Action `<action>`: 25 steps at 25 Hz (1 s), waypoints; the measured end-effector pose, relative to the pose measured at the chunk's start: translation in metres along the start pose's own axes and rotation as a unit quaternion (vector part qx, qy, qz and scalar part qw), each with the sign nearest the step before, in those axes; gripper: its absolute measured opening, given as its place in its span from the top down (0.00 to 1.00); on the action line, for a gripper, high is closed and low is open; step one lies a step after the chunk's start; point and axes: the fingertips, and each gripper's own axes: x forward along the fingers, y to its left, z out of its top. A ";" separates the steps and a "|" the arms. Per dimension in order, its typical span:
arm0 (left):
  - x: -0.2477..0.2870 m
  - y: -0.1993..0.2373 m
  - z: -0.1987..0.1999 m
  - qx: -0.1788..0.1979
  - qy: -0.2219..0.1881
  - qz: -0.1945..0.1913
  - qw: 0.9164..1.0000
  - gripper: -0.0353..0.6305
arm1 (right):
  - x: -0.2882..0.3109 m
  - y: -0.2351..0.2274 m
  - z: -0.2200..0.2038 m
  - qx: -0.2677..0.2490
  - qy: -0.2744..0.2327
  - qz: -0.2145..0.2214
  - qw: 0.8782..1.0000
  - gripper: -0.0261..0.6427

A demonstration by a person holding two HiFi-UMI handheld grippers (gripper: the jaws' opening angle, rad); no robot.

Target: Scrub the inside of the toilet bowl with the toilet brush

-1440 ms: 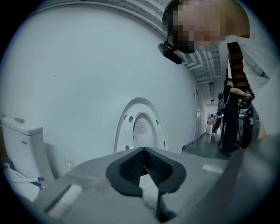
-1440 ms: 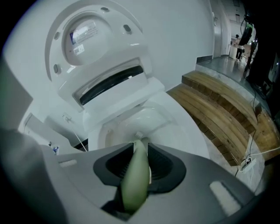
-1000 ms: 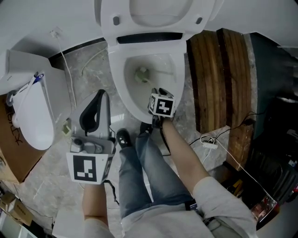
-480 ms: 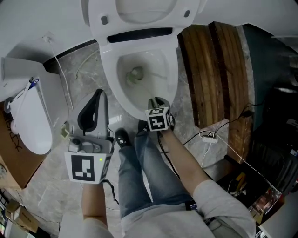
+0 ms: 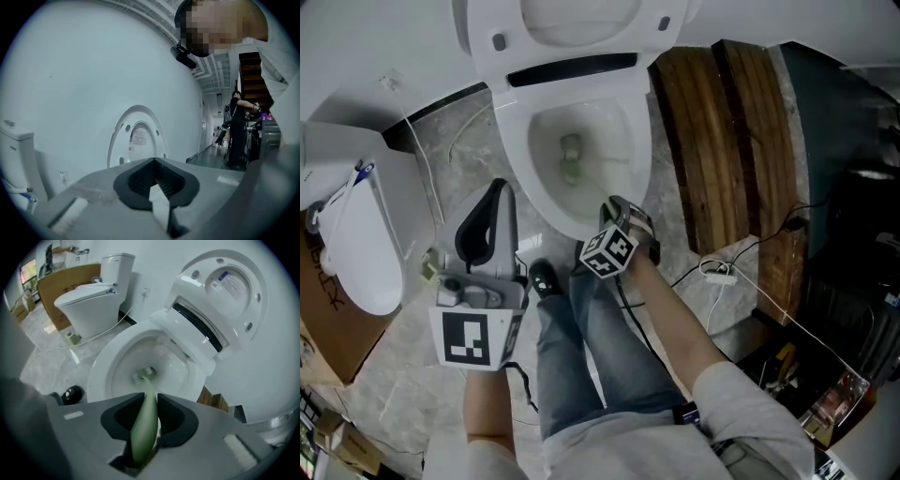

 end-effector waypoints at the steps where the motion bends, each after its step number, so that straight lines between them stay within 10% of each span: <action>1: 0.000 -0.001 0.000 0.000 0.000 0.000 1.000 0.94 | 0.000 -0.001 -0.001 -0.023 0.001 -0.003 1.000 0.83; 12: 0.002 -0.005 0.002 0.002 0.001 0.004 1.000 0.94 | 0.003 -0.012 -0.007 -0.172 0.002 -0.026 0.985 0.84; 25: 0.013 -0.006 0.002 0.005 0.006 0.017 1.000 0.94 | 0.016 -0.054 -0.025 -0.145 0.028 -0.055 0.988 0.84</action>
